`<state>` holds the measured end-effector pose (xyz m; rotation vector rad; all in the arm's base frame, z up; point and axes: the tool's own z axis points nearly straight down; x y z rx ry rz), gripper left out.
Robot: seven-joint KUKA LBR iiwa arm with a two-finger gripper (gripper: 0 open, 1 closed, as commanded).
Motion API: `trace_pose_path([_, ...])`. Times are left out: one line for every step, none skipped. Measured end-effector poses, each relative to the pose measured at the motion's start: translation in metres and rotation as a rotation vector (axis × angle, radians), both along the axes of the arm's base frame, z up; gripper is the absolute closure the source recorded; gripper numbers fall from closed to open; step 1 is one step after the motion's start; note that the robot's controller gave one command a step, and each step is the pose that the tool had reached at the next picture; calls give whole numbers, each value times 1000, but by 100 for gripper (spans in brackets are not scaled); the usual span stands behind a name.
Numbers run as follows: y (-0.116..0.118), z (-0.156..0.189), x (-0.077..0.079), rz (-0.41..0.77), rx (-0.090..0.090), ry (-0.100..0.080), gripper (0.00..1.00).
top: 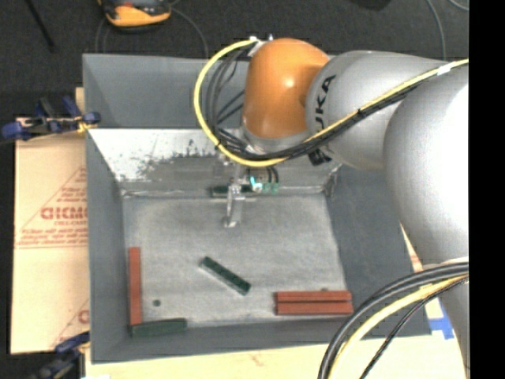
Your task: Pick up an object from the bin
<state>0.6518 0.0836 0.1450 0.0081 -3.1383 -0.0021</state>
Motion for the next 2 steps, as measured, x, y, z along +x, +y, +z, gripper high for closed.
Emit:
trace_pose_path([0, 5, 2, -1, 1, -8, 0])
trace_pose_path([0, -9, -77, -51, 0, -8, 0])
